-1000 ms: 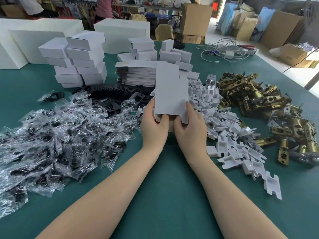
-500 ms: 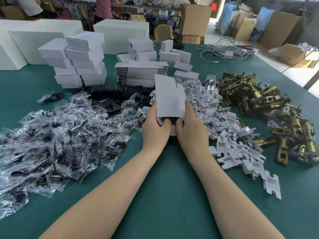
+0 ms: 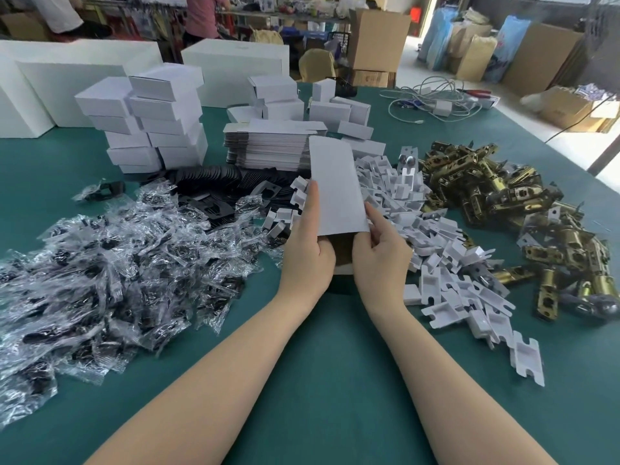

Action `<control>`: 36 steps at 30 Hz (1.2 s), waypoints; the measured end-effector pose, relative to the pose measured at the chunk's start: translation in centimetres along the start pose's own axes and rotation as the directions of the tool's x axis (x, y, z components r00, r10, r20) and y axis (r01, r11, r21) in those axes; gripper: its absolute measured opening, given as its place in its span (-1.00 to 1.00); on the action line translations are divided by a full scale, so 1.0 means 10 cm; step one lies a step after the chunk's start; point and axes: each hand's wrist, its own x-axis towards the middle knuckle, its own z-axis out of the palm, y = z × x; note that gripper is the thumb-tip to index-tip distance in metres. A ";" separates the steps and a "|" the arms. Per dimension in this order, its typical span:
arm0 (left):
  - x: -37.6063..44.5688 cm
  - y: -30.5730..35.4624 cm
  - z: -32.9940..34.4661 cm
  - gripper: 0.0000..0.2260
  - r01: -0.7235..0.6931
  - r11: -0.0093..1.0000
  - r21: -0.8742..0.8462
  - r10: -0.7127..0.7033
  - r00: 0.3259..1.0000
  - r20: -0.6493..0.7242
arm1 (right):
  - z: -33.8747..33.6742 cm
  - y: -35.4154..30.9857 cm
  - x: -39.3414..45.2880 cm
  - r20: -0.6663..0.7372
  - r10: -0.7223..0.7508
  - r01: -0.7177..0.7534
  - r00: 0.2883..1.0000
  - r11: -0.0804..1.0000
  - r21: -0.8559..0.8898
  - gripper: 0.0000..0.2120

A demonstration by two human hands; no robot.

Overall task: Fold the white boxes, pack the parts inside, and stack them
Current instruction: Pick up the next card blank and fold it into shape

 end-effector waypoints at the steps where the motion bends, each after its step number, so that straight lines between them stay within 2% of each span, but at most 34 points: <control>1: 0.01 -0.02 0.00 -0.21 0.004 1.000 0.002 -0.004 1.000 0.022 | -0.01 0.00 -0.01 -0.004 0.013 -0.013 1.000 0.999 0.041 -0.62; 7: 0.04 -0.04 0.00 -0.27 -0.022 0.998 0.055 0.012 0.984 0.176 | -0.10 -0.01 0.01 -0.045 0.123 -0.109 0.991 0.966 0.234 -0.62; 11: 0.05 0.03 -0.05 -0.22 0.024 0.993 -0.112 0.006 0.966 0.259 | -0.13 -0.04 0.02 0.019 0.137 -0.137 0.990 0.951 0.276 -0.64; 14: 0.10 0.04 -0.09 -0.54 0.104 0.968 -0.228 -0.074 0.988 0.138 | -0.12 -0.04 0.01 0.077 0.123 -0.139 0.989 0.950 0.278 -0.66; 16: 0.15 0.04 -0.17 -0.75 0.189 0.910 -0.369 -0.172 0.982 0.080 | -0.11 -0.04 0.00 0.158 0.111 -0.152 0.981 0.947 0.283 -0.63; 17: 0.18 0.03 -0.21 -0.77 0.227 0.873 -0.432 -0.221 0.973 0.066 | -0.11 -0.02 0.02 0.217 0.106 -0.167 0.970 0.943 0.287 -0.61; 20: 0.24 0.01 -0.35 -0.66 0.329 0.707 -0.626 -0.345 0.933 0.101 | -0.17 -0.01 0.07 0.474 0.091 -0.301 0.876 0.870 0.390 -0.54; 22: 0.26 -0.01 -0.39 -0.60 0.361 0.625 -0.692 -0.376 0.916 0.138 | -0.19 -0.02 0.09 0.552 0.087 -0.367 0.829 0.829 0.421 -0.66; 24: 0.24 0.00 -0.40 -0.54 0.396 0.623 -0.675 -0.373 0.909 0.189 | -0.20 -0.05 0.08 0.477 0.166 -0.379 0.863 0.837 0.394 -0.84; 26: 0.20 0.01 -0.36 -0.53 0.429 0.641 -0.636 -0.323 0.903 0.283 | -0.20 -0.03 0.11 0.345 0.267 -0.383 0.900 0.863 0.330 -0.69; 28: 0.17 0.03 -0.32 -0.57 0.445 0.648 -0.618 -0.262 0.892 0.369 | -0.21 -0.01 0.14 0.251 0.287 -0.353 0.925 0.892 0.282 -0.61; 29: 0.16 0.04 -0.30 -0.59 0.440 0.649 -0.620 -0.245 0.893 0.378 | -0.22 0.01 0.14 0.232 0.288 -0.348 0.929 0.893 0.285 -0.59; 33: 0.16 0.04 -0.28 -0.63 0.401 0.680 -0.614 -0.234 0.912 0.337 | -0.23 0.03 0.16 0.294 0.330 -0.431 0.897 0.800 0.418 -0.78; 36: 0.15 0.06 -0.27 -0.75 0.395 0.690 -0.606 -0.261 0.917 0.300 | -0.22 0.05 0.17 0.296 0.307 -0.410 0.905 0.817 0.406 -0.79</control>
